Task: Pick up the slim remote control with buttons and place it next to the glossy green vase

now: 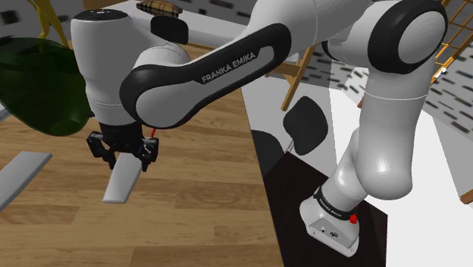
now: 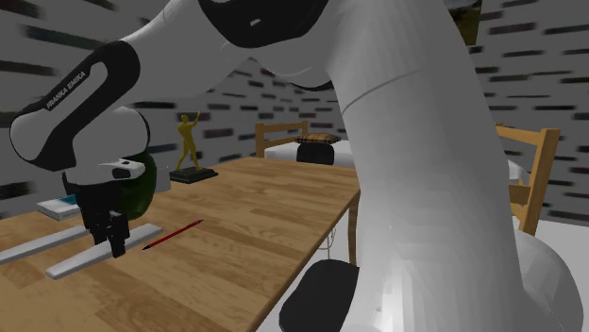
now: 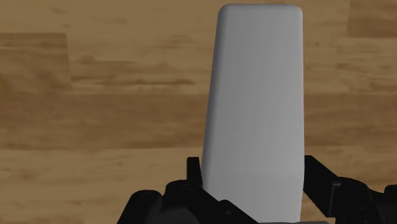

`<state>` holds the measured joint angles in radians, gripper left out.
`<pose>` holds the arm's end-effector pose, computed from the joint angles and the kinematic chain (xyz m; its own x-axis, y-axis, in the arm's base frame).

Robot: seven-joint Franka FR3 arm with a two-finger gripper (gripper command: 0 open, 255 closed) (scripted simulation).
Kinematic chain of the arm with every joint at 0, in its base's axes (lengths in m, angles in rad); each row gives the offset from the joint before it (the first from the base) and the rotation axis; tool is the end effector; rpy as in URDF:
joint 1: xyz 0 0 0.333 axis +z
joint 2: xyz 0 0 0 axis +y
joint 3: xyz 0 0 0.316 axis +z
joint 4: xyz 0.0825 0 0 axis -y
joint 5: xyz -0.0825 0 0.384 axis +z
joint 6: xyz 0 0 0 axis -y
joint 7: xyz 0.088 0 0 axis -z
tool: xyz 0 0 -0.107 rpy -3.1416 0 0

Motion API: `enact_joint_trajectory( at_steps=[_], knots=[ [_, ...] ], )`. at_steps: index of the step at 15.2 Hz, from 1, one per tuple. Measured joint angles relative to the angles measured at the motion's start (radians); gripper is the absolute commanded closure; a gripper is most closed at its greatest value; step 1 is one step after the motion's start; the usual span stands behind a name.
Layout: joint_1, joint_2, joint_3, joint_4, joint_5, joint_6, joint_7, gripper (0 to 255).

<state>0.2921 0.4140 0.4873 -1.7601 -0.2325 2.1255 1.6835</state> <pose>0.4872 0.4284 0.3550 0.6843 -0.7291 0.0077 -0.7291 -0.6844 -0.0071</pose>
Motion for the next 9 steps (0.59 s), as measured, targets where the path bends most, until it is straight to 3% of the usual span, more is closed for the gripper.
enact_joint_trajectory(
  at_steps=[8, 9],
  knots=[
    [0.005, 0.021, -0.006, -0.008, -0.013, 0.028, 0.008, 255],
    [0.005, 0.022, -0.006, -0.008, -0.013, 0.028, 0.008, 0]
  ],
)
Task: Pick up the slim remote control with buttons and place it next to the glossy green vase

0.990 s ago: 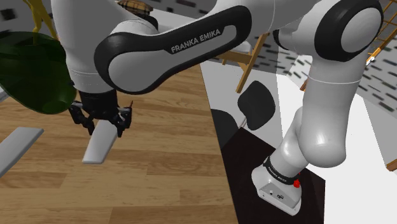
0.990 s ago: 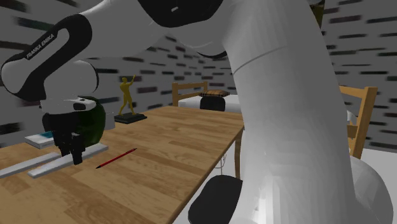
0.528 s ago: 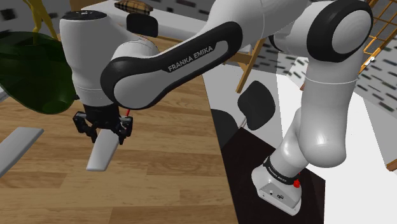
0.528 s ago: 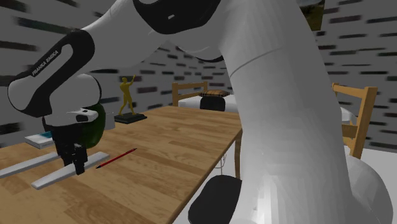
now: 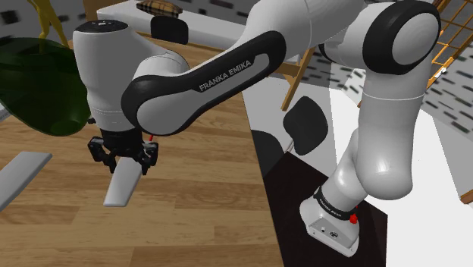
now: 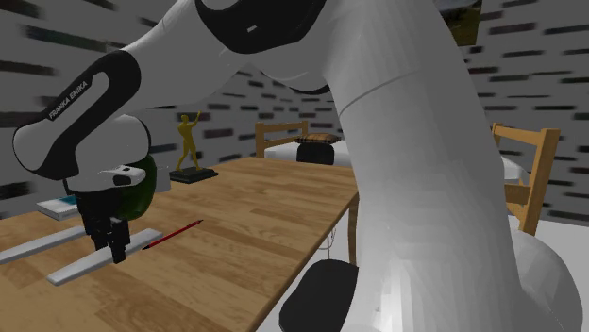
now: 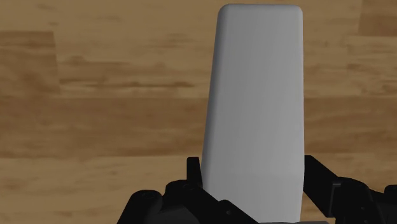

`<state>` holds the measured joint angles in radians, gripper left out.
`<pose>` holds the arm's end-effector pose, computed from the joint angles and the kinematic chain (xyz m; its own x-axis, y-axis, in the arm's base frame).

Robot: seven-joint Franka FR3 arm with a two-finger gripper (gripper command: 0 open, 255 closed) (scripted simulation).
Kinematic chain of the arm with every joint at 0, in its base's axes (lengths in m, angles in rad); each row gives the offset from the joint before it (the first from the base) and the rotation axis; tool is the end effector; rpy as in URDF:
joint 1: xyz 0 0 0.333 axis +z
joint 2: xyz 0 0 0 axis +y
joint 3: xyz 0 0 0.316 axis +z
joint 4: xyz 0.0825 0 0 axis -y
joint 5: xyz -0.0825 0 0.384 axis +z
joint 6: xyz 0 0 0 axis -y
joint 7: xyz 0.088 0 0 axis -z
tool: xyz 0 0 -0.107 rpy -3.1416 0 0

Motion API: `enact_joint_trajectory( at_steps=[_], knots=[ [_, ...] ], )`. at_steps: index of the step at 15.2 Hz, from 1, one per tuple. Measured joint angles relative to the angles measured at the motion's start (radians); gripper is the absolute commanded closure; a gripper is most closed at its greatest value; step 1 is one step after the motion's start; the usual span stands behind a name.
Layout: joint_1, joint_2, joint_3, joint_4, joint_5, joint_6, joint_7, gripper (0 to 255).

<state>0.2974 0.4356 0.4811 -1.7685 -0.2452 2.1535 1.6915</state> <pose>0.4880 0.4294 0.3403 0.6845 -0.7289 0.0077 -0.7289 -0.6846 -0.0074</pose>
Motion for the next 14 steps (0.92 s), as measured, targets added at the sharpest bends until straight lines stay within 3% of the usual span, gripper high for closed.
enact_joint_trajectory(
  at_steps=[6, 10, 14],
  knots=[
    [0.000, 0.000, 0.000, 0.000, 0.000, 0.000, 0.000, 0],
    [-0.006, -0.037, 0.013, 0.049, 0.025, -0.081, -0.016, 0],
    [-0.010, -0.056, 0.018, 0.052, 0.035, -0.101, -0.022, 0]
  ],
)
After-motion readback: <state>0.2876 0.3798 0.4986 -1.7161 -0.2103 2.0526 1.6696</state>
